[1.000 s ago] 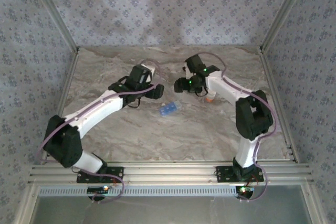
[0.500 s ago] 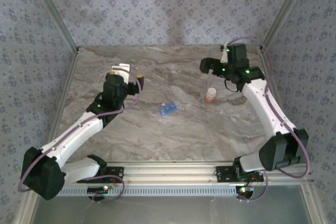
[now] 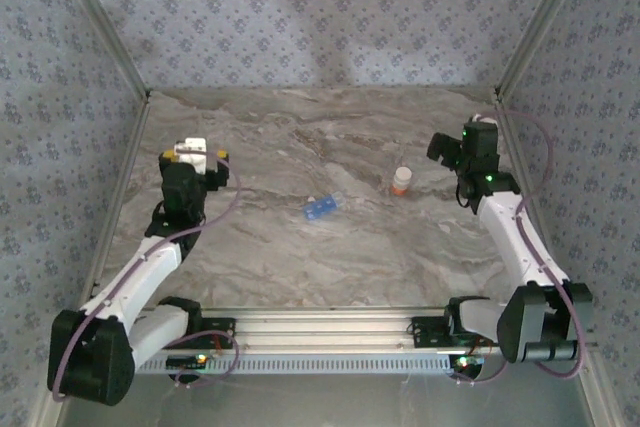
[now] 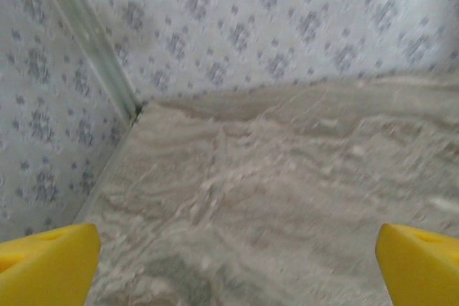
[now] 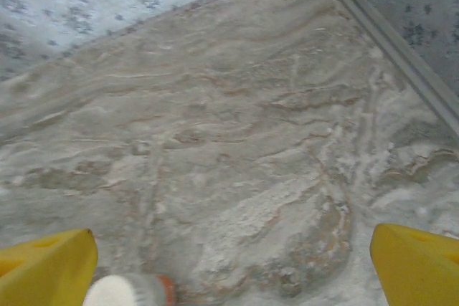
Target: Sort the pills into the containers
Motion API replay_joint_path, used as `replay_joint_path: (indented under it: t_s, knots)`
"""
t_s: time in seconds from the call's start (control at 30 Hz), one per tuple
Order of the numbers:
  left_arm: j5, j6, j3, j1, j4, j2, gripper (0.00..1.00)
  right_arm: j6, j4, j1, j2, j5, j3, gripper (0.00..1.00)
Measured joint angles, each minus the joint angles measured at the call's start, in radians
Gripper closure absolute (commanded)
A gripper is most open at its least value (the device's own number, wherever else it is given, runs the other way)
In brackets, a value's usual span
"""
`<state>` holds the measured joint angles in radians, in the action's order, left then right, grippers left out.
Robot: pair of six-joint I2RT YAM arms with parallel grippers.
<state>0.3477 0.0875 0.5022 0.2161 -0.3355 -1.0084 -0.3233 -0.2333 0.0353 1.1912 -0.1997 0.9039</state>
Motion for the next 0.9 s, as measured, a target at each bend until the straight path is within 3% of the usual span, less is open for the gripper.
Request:
replay_joint_path:
  t_s: [0.37, 0.7, 0.9]
  knots:
    - [-0.075, 0.029, -0.211, -0.085, -0.256, -0.189, 0.02, 0.109, 0.302, -0.042, 0.010, -0.132, -0.267, 0.00]
    - [-0.208, 0.019, -0.213, -0.125, -0.466, -0.366, 0.02, 0.195, 0.676, -0.034, 0.109, -0.126, -0.477, 0.00]
    - [-0.255, 0.005, -0.203, -0.145, -0.497, -0.417, 0.02, 0.233, 0.810, -0.033, 0.158, -0.102, -0.525, 0.00]
